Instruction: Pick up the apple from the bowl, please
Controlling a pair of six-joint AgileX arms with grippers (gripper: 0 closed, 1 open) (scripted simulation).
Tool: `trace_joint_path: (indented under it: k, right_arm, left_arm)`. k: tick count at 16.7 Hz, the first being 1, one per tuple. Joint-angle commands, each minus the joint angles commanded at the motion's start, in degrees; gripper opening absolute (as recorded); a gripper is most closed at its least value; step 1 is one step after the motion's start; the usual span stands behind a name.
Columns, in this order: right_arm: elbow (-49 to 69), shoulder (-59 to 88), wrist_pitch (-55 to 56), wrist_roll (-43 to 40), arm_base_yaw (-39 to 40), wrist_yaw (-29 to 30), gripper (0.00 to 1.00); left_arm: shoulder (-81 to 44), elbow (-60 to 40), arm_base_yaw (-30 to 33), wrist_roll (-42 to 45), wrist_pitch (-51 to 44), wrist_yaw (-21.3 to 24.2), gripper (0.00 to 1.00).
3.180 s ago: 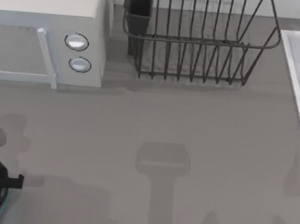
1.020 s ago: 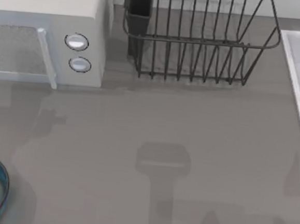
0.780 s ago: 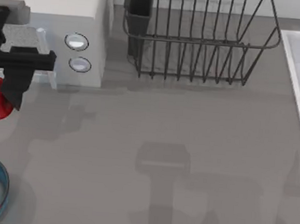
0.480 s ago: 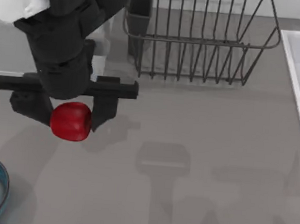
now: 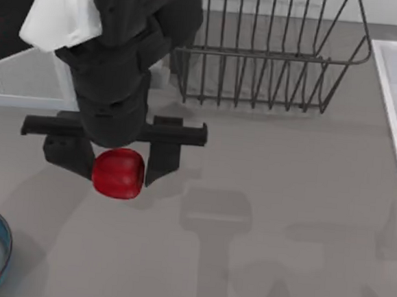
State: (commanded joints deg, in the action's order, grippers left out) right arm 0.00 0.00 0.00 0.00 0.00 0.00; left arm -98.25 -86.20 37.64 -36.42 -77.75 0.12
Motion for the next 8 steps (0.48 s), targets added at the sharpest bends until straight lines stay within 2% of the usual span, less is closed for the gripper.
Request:
trace_joint_path:
  k: [3, 8]
  right_arm:
    - [0.00, 0.00, 0.00, 0.00, 0.00, 0.00, 1.00]
    - [0.00, 0.00, 0.00, 0.00, 0.00, 0.00, 1.00]
  left_arm:
    - [-0.68, 3.70, -0.06, 0.08, 4.03, -0.02, 0.00]
    - [-3.15, 14.57, -0.09, 0.17, 18.45, -0.07, 0.00]
